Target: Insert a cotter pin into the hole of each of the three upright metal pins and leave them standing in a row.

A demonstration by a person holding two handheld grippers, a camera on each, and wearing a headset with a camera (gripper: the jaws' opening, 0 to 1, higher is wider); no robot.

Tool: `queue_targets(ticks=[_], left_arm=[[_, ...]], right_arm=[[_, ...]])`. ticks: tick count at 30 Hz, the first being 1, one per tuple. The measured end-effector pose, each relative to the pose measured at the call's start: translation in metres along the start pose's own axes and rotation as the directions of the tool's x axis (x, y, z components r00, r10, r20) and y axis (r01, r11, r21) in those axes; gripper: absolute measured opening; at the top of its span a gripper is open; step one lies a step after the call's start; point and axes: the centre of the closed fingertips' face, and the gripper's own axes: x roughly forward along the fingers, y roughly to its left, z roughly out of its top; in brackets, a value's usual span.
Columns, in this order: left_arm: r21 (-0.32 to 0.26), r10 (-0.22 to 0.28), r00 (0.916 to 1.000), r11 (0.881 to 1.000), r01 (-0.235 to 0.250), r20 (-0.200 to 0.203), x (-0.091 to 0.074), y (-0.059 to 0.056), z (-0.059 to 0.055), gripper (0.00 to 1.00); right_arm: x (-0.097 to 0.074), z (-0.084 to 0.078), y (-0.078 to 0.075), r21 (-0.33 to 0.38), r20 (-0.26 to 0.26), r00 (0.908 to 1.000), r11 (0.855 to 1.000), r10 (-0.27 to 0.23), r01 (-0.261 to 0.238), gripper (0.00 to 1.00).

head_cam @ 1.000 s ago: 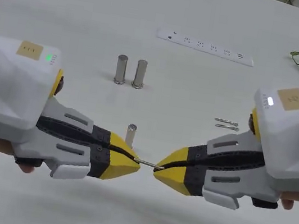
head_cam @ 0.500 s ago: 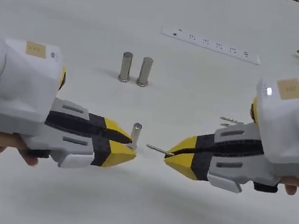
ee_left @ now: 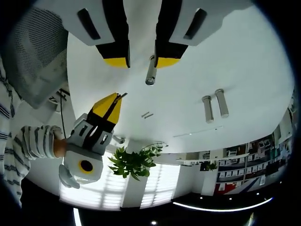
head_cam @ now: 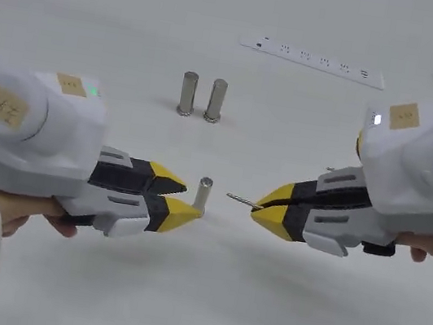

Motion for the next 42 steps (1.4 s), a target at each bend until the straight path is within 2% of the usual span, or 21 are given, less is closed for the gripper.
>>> queue_targets(ticks=[14,17,25,34,42], left_arm=[[0.020,0.038,0.9992,0.999,-0.038,-0.011,0.020,0.014,-0.006,0.20],[0.033,0.039,0.9991,0.999,-0.038,-0.015,0.022,0.015,-0.007,0.19],[0.021,0.027,0.9995,0.999,-0.027,-0.019,0.028,0.015,-0.012,0.18],[0.025,0.041,0.9990,0.999,-0.041,-0.018,0.032,0.017,-0.014,0.15],[0.023,0.044,0.9990,0.999,-0.044,0.002,0.035,0.018,-0.011,0.09]], right_arm=[[0.008,-0.006,-0.011,0.020,-0.025,0.9995,1.000,-0.021,0.022,0.03],[0.011,-0.007,-0.011,0.021,-0.031,0.9993,0.999,-0.024,0.024,0.03],[0.018,-0.008,-0.009,0.033,-0.038,0.9990,0.999,-0.025,0.026,0.03],[0.022,-0.008,-0.011,0.024,-0.041,0.9988,0.999,-0.026,0.027,0.03],[0.025,-0.006,-0.013,0.012,-0.044,0.9987,1.000,-0.025,0.025,0.03]])
